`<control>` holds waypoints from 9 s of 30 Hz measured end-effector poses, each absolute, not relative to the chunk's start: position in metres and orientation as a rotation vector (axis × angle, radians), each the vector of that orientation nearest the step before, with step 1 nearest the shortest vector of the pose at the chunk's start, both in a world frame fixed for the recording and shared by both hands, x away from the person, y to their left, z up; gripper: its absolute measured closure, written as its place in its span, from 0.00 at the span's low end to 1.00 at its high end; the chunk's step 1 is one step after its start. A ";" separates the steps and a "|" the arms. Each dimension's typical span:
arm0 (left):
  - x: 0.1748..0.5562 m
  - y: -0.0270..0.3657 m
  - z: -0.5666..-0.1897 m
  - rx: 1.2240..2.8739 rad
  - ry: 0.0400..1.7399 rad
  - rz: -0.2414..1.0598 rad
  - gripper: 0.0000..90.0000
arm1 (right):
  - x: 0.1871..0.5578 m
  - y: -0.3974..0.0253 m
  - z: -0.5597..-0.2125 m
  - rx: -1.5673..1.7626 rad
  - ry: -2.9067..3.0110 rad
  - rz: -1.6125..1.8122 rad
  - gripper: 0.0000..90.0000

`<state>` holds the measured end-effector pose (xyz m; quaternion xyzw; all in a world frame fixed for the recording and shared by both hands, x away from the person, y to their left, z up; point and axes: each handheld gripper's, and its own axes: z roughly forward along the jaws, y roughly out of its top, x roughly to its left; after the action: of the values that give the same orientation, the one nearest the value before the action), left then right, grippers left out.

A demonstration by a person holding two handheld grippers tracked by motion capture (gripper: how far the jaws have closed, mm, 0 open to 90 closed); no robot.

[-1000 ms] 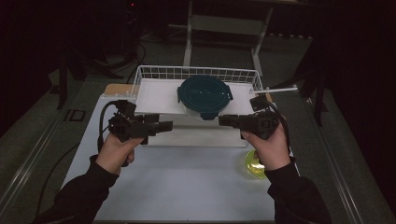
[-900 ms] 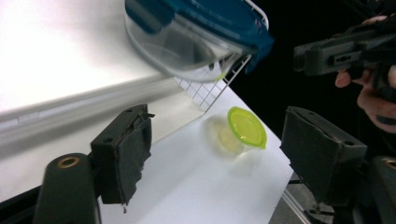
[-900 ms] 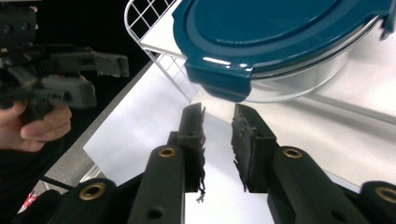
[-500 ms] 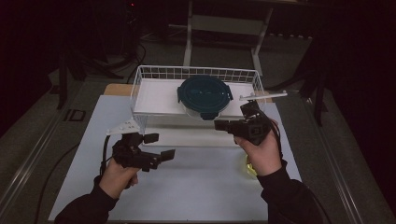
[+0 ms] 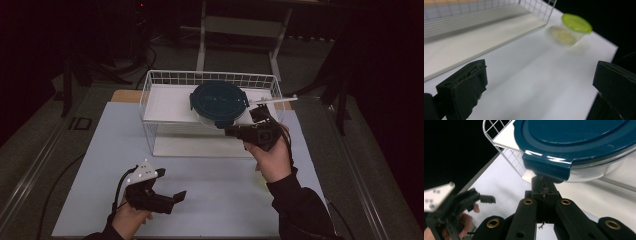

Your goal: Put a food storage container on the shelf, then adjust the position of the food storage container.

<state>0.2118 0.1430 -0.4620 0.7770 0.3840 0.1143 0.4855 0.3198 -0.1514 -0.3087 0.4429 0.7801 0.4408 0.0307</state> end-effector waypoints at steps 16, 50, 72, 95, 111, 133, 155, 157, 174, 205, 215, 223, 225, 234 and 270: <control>0.201 0.141 -0.491 1.855 0.869 0.425 0.00 | 0.342 -0.137 -0.309 1.395 2.391 1.355 1.00; 0.201 0.144 -0.489 1.812 0.842 0.405 0.00 | 0.360 -0.136 -0.316 1.430 2.385 1.346 0.97; 0.197 0.142 -0.485 1.814 0.772 0.390 0.00 | 0.311 -0.172 -0.335 1.243 2.348 1.473 0.43; 0.198 0.142 -0.487 1.819 0.771 0.373 0.00 | 0.281 -0.250 -0.379 1.108 2.238 1.543 0.15; 0.197 0.143 -0.486 1.809 0.761 0.375 0.00 | 0.279 -0.303 -0.409 1.200 2.160 1.467 0.15; 0.197 0.141 -0.487 1.802 0.751 0.362 0.00 | 0.277 -0.371 -0.458 1.407 2.055 1.295 0.33; 0.197 0.142 -0.487 1.793 0.747 0.357 0.00 | 0.279 -0.383 -0.498 1.496 2.120 1.099 1.00; 0.197 0.142 -0.487 1.793 0.746 0.355 0.00 | 0.280 -0.382 -0.502 1.502 2.137 1.098 1.00; 0.197 0.141 -0.487 1.801 0.743 0.362 0.00 | 0.288 -0.373 -0.517 1.549 2.205 1.105 1.00; 0.196 0.143 -0.485 1.786 0.755 0.380 0.00 | 0.291 -0.335 -0.521 1.455 2.351 1.139 1.00; 0.196 0.143 -0.485 1.787 0.754 0.376 0.00 | 0.293 -0.317 -0.521 1.408 2.410 1.151 1.00; 0.197 0.143 -0.486 1.790 0.757 0.374 0.00 | 0.299 -0.319 -0.522 1.413 2.394 1.117 1.00; 0.197 0.143 -0.486 1.792 0.758 0.372 0.00 | 0.301 -0.319 -0.522 1.415 2.392 1.114 1.00; 0.197 0.143 -0.486 1.789 0.757 0.372 0.00 | 0.305 -0.309 -0.523 1.401 2.421 1.119 1.00; 0.196 0.144 -0.485 1.787 0.749 0.373 0.00 | 0.304 -0.230 -0.520 1.211 2.620 1.161 1.00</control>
<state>0.1961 0.1439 -0.4846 0.7555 0.3164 0.1577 0.5515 0.3044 -0.2299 -0.5205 0.3891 0.8422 0.3730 0.0152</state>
